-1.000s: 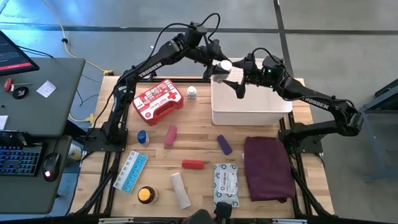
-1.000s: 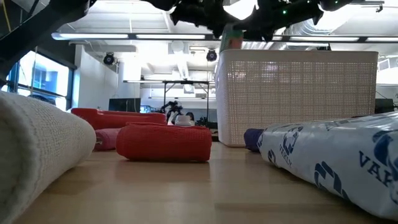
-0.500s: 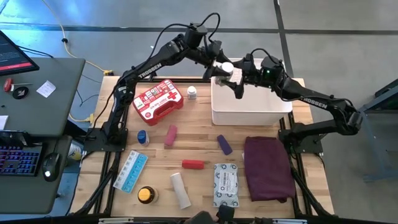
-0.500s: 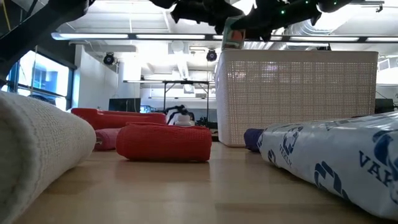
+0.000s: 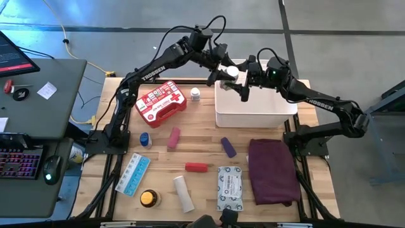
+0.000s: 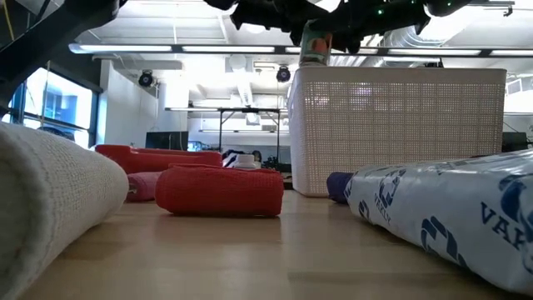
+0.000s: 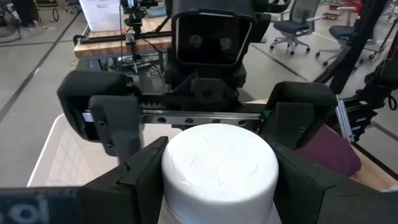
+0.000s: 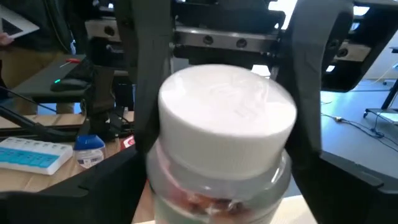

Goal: Pick & place medical supplies in basket/bin
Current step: Put the bottom white medicine bottle into the white container

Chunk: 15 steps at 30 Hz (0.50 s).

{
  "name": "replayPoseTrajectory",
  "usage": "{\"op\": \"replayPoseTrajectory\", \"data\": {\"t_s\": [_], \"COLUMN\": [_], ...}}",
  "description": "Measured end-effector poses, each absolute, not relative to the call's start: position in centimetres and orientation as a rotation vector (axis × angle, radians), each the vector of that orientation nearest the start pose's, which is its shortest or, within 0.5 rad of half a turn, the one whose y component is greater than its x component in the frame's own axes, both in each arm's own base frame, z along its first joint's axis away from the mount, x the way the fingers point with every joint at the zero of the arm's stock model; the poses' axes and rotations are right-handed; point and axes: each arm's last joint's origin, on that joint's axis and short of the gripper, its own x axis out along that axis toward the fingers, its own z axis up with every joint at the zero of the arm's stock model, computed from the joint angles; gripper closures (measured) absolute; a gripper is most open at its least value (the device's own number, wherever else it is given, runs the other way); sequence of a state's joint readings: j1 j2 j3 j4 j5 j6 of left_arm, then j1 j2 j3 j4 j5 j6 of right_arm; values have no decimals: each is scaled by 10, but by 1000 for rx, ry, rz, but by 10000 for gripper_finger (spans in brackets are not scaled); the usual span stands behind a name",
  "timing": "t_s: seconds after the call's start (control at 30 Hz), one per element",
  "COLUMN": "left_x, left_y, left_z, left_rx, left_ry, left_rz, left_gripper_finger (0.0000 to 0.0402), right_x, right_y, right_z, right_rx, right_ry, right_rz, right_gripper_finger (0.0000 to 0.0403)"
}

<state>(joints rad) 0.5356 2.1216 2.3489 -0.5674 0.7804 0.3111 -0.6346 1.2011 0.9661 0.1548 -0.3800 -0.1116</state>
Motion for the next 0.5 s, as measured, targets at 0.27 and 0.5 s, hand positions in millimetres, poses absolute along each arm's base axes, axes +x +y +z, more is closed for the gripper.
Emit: {"op": "replayPoseTrajectory", "data": {"t_s": [0.27,0.5], "left_x": [412,400], "left_y": [222,226], "left_z": [412,418], "left_rx": [105,115], "left_ry": [257,352], "left_rz": [-202,34], "left_gripper_finger": [102,18], "right_x": [225,221], "right_y": [-153,-159], "right_z": [343,339], "right_rx": [-101,-125], "right_ry": [89,146], "right_rz": [-260,-392], "right_gripper_finger": [130,130]}}
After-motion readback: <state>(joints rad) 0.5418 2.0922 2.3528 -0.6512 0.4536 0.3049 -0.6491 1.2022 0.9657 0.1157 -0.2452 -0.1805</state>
